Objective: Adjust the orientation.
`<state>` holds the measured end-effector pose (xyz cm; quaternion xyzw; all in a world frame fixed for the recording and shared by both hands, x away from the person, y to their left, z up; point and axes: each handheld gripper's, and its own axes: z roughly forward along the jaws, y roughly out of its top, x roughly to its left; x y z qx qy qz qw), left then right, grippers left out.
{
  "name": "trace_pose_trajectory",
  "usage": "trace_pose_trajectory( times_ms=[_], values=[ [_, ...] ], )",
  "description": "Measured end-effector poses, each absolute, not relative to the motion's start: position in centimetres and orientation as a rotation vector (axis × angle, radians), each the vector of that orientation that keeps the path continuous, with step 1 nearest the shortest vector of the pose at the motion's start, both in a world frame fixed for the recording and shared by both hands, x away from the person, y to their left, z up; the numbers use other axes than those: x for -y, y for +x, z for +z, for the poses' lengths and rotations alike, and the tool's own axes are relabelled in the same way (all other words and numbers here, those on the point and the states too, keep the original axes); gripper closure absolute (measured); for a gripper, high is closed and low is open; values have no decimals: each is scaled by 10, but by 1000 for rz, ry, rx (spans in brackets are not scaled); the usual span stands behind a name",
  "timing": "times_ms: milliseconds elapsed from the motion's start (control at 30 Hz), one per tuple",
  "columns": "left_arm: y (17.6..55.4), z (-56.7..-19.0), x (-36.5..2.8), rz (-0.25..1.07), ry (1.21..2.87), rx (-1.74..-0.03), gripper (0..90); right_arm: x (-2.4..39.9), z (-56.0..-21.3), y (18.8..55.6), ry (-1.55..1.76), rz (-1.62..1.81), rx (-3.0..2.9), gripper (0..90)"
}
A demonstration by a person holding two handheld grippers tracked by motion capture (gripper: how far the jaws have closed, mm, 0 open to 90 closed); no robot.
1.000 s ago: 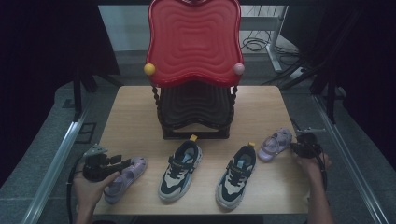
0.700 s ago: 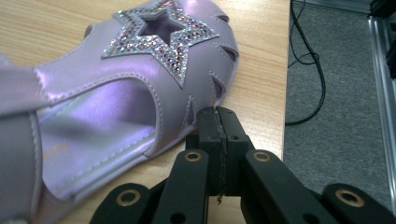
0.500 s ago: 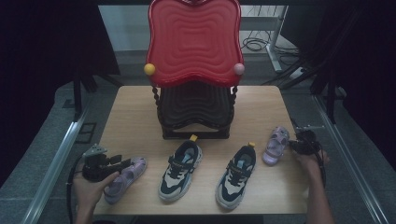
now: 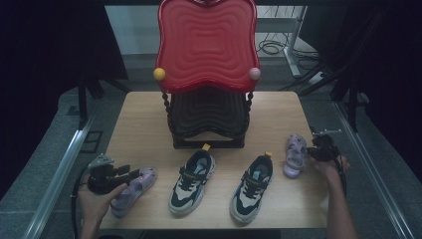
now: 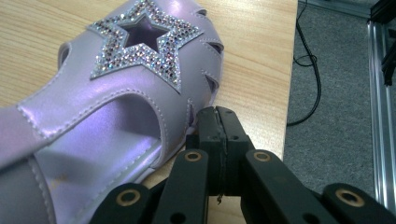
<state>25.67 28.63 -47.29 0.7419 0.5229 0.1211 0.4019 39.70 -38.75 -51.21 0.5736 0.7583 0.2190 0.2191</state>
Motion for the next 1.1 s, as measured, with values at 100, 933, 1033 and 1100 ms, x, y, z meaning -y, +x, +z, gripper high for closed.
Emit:
trace_pose_trajectory(
  times_ms=[100, 933, 1033, 1100],
  values=[
    [257, -473, -287, 305, 1876, -1323, 509, 386, -511, 400, 1579, 600, -2109, 900],
    [257, -474, -286, 300, 1883, -1331, 506, 377, -506, 415, 1538, 563, -2168, 900],
    [256, -474, -287, 297, 1887, -1331, 506, 376, -507, 419, 1539, 565, -2168, 900],
    [257, -475, -286, 293, 1888, -1334, 505, 376, -508, 420, 1545, 567, -2167, 900]
  ],
)
